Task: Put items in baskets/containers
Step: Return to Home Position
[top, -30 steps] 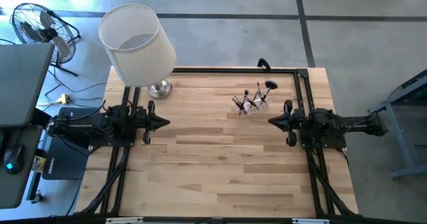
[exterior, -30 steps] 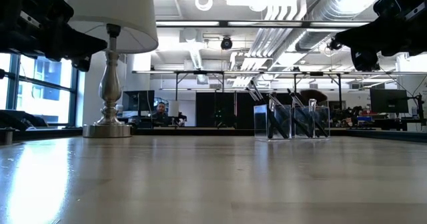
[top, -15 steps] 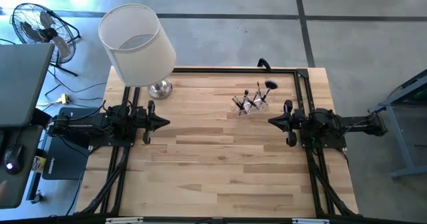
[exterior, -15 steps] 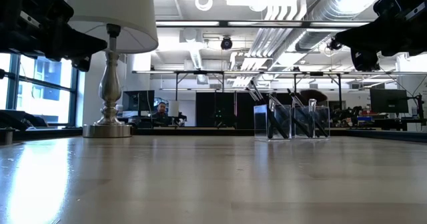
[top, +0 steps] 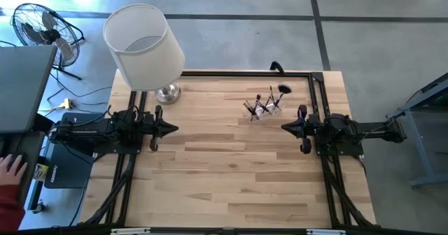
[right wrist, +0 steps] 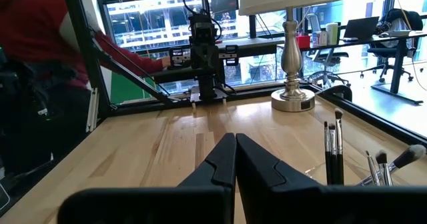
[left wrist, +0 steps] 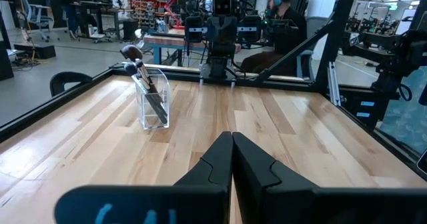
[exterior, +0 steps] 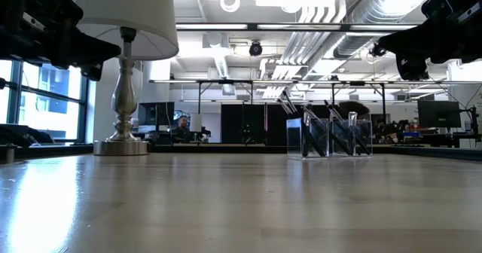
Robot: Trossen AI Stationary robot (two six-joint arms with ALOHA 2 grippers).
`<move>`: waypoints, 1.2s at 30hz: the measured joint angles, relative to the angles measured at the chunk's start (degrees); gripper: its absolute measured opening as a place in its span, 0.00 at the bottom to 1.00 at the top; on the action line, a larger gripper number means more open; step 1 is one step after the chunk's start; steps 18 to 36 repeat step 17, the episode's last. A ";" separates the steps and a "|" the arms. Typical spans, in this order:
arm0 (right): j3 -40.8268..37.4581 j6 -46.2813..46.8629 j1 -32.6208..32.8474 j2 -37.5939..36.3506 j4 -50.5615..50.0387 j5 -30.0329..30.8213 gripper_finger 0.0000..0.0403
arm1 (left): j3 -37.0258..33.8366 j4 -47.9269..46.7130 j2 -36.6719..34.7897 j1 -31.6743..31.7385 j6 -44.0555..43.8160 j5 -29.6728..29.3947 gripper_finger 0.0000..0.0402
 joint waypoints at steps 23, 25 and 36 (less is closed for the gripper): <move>0.00 -0.02 0.01 0.02 0.00 -0.02 0.01 | 0.00 0.00 0.00 0.00 -0.01 0.00 0.01; 0.00 -0.02 0.01 0.02 0.00 -0.02 0.01 | 0.00 0.00 0.00 0.00 -0.01 0.00 0.01; 0.00 -0.02 0.01 0.02 0.00 -0.02 0.01 | 0.00 0.00 0.00 0.00 -0.01 0.00 0.01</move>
